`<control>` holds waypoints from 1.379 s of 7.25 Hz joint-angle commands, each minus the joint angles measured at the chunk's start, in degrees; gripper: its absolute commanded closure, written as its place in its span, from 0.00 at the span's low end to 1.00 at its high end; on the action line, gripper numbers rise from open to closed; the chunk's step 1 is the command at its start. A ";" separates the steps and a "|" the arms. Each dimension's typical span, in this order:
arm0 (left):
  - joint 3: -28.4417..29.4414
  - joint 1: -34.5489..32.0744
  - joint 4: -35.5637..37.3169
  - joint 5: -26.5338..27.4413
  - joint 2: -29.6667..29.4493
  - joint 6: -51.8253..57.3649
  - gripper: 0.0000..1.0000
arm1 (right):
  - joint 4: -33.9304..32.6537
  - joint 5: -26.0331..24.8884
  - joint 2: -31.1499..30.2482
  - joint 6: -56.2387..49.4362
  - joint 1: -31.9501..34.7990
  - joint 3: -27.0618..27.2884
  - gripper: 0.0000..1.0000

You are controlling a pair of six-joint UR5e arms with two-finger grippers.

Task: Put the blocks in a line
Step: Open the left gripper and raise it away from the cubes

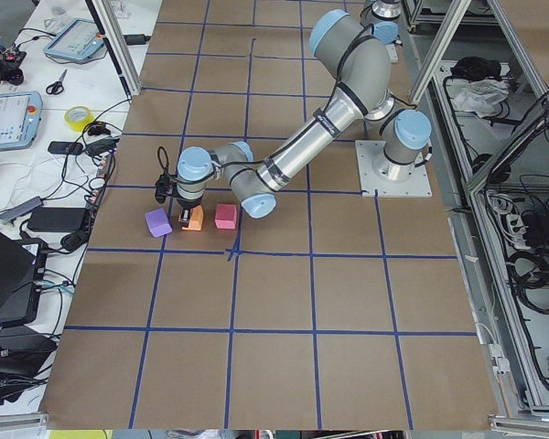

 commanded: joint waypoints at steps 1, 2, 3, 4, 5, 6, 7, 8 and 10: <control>-0.52 -0.09 0.15 0.01 0.58 -0.27 0.00 | 0.16 -0.36 -0.07 -0.47 -0.03 0.00 0.00; -0.44 -0.26 -1.33 0.01 1.80 -0.45 0.00 | 0.51 -5.06 -0.07 -0.56 -0.03 0.00 0.00; 0.09 -0.79 -8.13 0.01 4.42 -0.54 0.00 | -0.18 -7.72 0.10 0.31 0.05 0.00 0.00; 0.27 -1.23 -14.46 0.01 8.28 -0.63 0.00 | -0.19 -7.22 -0.16 0.32 0.06 0.09 0.00; 0.27 -2.45 -19.66 0.27 12.06 -0.63 0.00 | -0.19 -6.87 -0.42 0.32 0.06 0.09 0.00; 0.27 -4.03 -24.41 1.32 16.27 -1.15 0.00 | -0.36 -6.78 -0.07 -0.03 -0.12 0.00 0.00; 0.35 -6.83 -29.68 3.33 20.58 -3.68 0.00 | -0.28 -6.69 -0.33 0.14 0.05 0.00 0.00; 1.05 -10.68 -32.86 5.00 24.28 -7.62 0.00 | -0.10 -6.08 -0.42 0.14 0.06 0.00 0.00; 3.33 -21.82 -37.28 6.78 28.60 -21.93 0.00 | 0.51 -2.21 -0.42 0.14 0.06 0.18 0.00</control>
